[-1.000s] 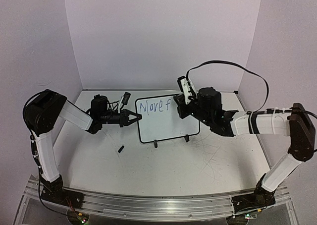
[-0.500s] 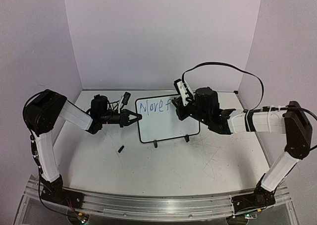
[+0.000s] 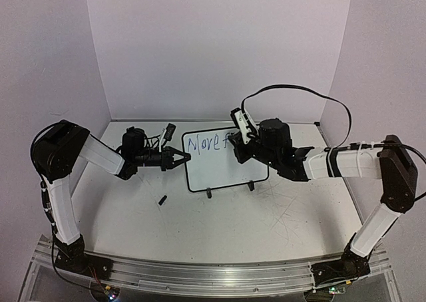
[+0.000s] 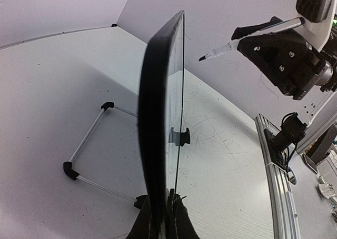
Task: Write a sentence on the whiteboard
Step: Write on the whiteboard with the whiteboard marker without the cap.
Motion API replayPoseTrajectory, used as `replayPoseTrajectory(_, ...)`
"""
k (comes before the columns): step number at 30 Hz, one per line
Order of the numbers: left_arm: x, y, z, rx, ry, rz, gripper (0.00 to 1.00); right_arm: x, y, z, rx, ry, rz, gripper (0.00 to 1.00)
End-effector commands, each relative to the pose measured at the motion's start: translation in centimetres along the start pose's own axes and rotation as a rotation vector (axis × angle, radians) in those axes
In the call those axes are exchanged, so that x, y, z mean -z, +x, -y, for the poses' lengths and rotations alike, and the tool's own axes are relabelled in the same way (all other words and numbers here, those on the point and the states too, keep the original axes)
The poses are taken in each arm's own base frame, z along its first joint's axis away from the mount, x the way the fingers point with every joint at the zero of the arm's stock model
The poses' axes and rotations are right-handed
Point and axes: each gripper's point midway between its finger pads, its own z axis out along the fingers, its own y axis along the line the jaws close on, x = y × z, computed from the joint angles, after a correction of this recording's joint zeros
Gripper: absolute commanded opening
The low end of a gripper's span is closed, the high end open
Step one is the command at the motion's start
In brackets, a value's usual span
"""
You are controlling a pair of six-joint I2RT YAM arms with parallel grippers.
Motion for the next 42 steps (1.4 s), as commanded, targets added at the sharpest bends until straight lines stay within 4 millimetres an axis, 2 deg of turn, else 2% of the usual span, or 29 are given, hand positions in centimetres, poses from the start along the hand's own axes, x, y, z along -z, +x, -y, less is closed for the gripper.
replayPoseTrajectory(1,0.3,0.4,-2.6,-0.033,-0.149,-0.014,0.0,-0.5,-1.6,-0.1,-0.002,0.03,0.043,0.0)
replayPoseTrajectory(6,0.3,0.4,-2.7,-0.033,-0.148,-0.015,0.0,-0.1,-1.8,0.8,-0.048,0.035,0.054,0.0)
replayPoseTrajectory(10,0.2,0.4,-2.8,-0.032,-0.149,-0.017,0.0,-0.5,-1.1,1.8,-0.049,0.076,0.04,0.0)
replayPoseTrajectory(15,0.2,0.3,-2.7,-0.034,-0.149,-0.018,0.0,-0.9,-1.2,1.7,-0.053,0.07,0.043,0.0)
replayPoseTrajectory(19,0.3,0.3,-2.7,-0.034,-0.149,-0.019,0.0,-0.8,-1.3,2.6,-0.034,0.114,0.047,0.0)
replayPoseTrajectory(32,0.1,0.4,-2.7,-0.031,-0.142,-0.022,0.0,-2.0,-0.9,2.6,-0.034,0.128,0.043,0.0)
replayPoseTrajectory(42,0.1,0.4,-2.7,-0.032,-0.143,-0.023,0.0,-1.3,0.5,2.4,-0.044,0.118,0.002,0.0)
